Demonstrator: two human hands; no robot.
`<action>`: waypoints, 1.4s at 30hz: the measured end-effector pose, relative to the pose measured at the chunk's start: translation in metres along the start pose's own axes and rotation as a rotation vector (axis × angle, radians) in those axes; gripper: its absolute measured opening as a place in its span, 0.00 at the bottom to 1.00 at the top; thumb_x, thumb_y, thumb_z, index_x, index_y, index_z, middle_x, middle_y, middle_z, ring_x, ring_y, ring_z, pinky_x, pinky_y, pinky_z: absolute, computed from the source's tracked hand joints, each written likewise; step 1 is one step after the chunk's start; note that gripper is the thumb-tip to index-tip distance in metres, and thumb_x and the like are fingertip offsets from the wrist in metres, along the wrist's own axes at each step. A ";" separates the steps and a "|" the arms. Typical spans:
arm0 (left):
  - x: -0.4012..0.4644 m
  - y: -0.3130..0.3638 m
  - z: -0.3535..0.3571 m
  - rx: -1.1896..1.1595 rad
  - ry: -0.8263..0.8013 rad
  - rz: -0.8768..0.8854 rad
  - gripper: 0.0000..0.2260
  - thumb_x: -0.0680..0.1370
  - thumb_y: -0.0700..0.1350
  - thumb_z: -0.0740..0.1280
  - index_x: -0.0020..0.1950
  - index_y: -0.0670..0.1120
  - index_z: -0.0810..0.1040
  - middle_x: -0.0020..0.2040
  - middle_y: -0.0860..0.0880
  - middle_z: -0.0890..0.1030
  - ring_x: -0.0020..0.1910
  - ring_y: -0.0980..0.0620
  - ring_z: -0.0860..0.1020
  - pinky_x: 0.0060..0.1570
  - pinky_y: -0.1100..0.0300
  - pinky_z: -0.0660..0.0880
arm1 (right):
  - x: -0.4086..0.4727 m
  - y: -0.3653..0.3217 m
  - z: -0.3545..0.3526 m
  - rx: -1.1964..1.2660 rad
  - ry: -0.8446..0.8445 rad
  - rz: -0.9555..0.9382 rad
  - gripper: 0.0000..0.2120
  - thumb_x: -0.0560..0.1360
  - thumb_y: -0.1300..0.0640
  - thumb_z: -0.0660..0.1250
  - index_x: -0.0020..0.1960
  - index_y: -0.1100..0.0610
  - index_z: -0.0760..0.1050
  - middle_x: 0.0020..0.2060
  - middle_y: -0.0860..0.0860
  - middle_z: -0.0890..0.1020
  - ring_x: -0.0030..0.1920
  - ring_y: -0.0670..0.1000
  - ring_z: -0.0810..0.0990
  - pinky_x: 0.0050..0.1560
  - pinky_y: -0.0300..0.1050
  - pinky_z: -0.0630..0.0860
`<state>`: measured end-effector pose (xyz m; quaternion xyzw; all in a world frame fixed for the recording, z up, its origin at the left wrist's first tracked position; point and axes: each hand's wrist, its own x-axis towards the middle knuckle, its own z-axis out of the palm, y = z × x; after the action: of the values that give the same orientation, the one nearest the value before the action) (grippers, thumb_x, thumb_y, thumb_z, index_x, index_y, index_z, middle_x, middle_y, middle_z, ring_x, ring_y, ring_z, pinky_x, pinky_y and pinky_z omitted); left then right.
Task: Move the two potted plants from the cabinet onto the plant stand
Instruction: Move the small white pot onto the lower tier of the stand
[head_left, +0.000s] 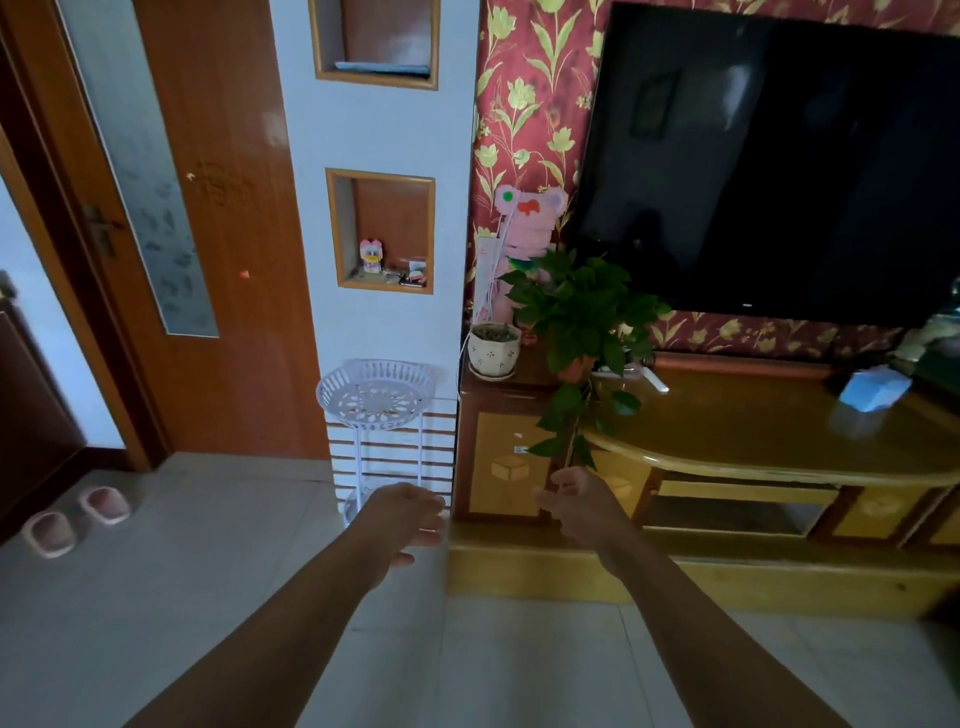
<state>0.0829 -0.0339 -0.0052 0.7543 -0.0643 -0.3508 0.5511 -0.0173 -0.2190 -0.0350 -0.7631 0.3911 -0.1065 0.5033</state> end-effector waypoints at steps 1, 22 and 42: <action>0.010 0.003 -0.007 -0.013 -0.007 0.009 0.06 0.78 0.41 0.63 0.52 0.42 0.77 0.51 0.43 0.82 0.41 0.49 0.80 0.36 0.58 0.70 | 0.010 -0.006 0.007 -0.009 0.005 -0.003 0.25 0.72 0.49 0.69 0.66 0.55 0.68 0.61 0.53 0.75 0.60 0.54 0.75 0.62 0.55 0.75; 0.313 0.115 -0.111 0.042 -0.267 0.113 0.17 0.76 0.40 0.65 0.64 0.42 0.69 0.53 0.38 0.79 0.46 0.44 0.75 0.36 0.59 0.65 | 0.266 -0.115 0.145 0.033 0.232 0.072 0.43 0.68 0.48 0.74 0.74 0.56 0.55 0.71 0.58 0.66 0.68 0.58 0.69 0.61 0.50 0.71; 0.597 0.164 -0.006 0.169 -0.514 0.362 0.33 0.71 0.34 0.71 0.72 0.43 0.60 0.55 0.57 0.68 0.54 0.58 0.71 0.40 0.82 0.70 | 0.509 -0.072 0.165 0.138 0.459 0.211 0.52 0.61 0.55 0.79 0.74 0.58 0.50 0.71 0.60 0.65 0.68 0.58 0.67 0.52 0.44 0.67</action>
<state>0.5794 -0.3806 -0.1345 0.6605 -0.3636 -0.4194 0.5056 0.4511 -0.4506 -0.1690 -0.6380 0.5642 -0.2503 0.4604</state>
